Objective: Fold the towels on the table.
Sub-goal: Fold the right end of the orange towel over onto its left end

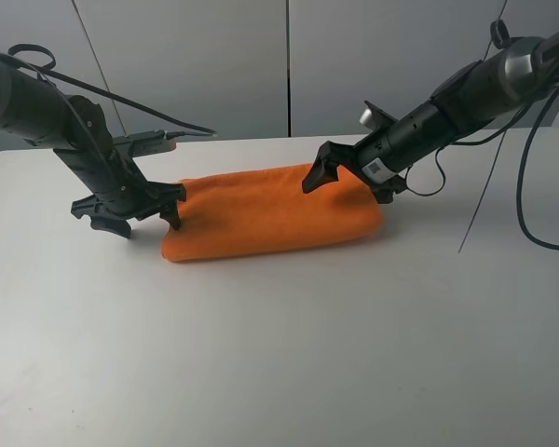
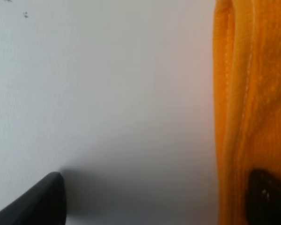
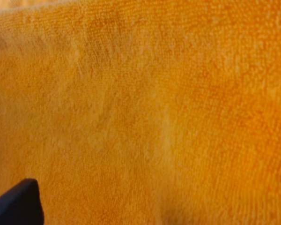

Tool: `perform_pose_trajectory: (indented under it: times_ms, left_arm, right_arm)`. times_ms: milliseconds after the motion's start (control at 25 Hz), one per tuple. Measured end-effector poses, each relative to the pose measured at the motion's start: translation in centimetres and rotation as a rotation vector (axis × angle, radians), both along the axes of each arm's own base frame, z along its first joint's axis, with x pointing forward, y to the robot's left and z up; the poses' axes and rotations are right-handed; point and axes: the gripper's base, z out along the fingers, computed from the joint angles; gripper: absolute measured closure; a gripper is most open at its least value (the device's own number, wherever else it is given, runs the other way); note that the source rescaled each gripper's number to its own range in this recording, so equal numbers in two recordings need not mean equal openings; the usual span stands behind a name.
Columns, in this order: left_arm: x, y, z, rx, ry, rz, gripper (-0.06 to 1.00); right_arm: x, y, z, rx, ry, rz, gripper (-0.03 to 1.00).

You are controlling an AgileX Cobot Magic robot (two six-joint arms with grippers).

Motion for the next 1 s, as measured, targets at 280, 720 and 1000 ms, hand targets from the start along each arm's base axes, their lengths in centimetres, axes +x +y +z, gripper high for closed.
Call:
perform_pose_trajectory:
  times_ms: [280,720,1000]
  left_arm:
    - [0.0,0.0,0.0,0.005,0.002,-0.017,-0.05]
    - [0.0,0.1,0.0,0.013,0.002,-0.027,-0.05]
    - [-0.1,0.1,-0.1,0.020,0.006,-0.032,-0.05]
  right_arm:
    - [-0.1,0.3,0.4,0.028,0.024,0.037,0.93]
    - [0.6,2.5,3.0,0.186,0.070,0.042,0.93]
    - [-0.3,7.8,4.7,0.232,0.071,0.077,0.93]
